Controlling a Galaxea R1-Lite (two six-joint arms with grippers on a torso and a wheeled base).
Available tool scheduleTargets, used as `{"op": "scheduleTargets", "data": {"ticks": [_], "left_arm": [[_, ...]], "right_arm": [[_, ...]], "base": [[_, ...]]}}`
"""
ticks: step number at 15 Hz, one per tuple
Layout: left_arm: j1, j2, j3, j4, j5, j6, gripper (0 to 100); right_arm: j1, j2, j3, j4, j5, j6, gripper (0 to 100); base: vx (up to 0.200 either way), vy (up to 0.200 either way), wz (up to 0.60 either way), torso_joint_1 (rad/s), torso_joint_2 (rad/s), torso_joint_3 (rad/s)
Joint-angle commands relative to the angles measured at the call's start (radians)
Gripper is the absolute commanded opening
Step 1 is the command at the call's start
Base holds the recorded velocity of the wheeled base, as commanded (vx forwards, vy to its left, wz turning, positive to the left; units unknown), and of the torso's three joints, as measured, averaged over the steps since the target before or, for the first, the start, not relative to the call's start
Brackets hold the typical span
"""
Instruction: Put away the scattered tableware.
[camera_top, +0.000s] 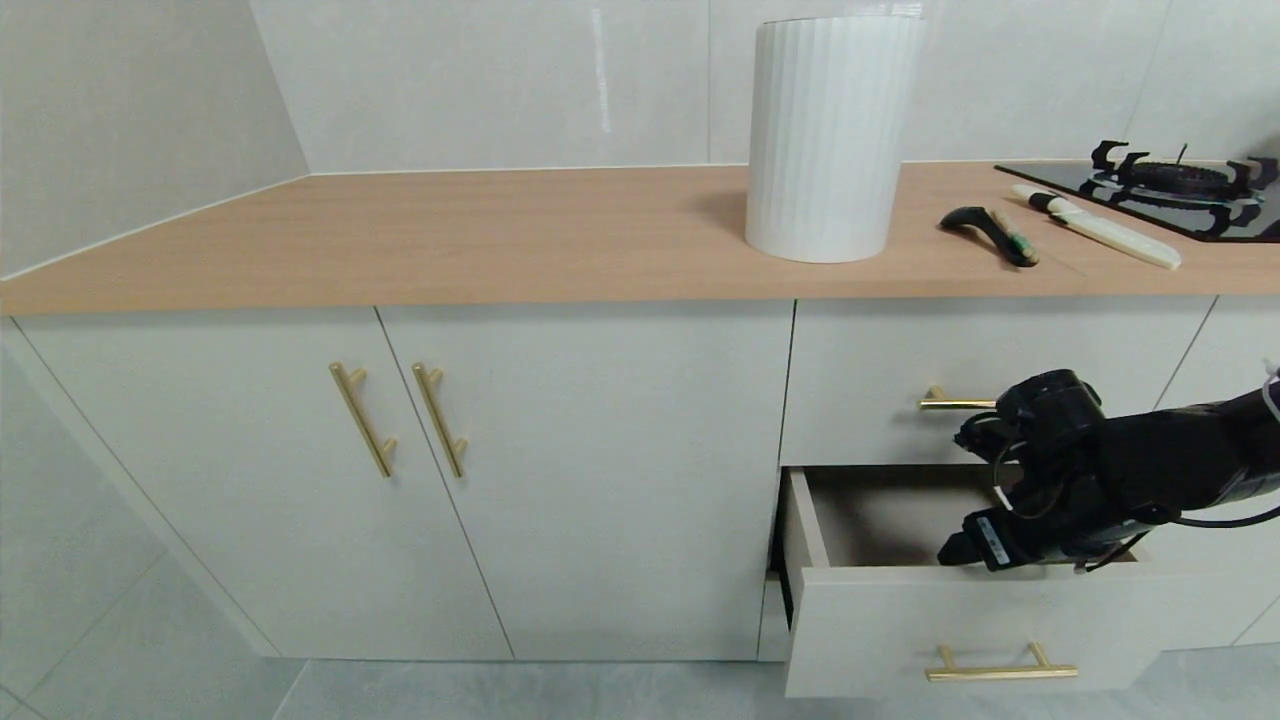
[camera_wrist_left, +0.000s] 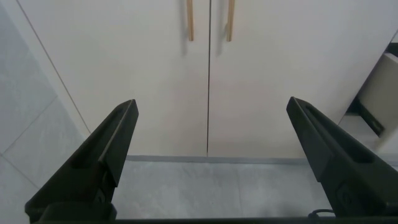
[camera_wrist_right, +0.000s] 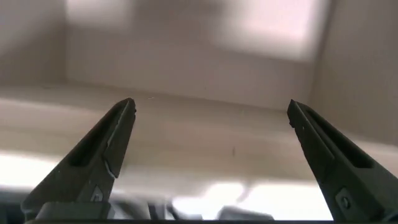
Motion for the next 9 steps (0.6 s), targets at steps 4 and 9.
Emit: {"op": "scheduleTargets", "data": {"ticks": [4, 9], "left_arm": [[0.000, 0.000, 0.000, 0.000, 0.000, -0.001, 100], [0.000, 0.000, 0.000, 0.000, 0.000, -0.001, 100]], "right_arm": [[-0.003, -0.014, -0.002, 0.079, 0.000, -0.040, 100], [-0.003, -0.017, 0.000, 0.191, -0.002, -0.103, 100]], "base": [[0.000, 0.000, 0.00, 0.000, 0.00, 0.000], [0.000, 0.000, 0.00, 0.000, 0.00, 0.000]]}}
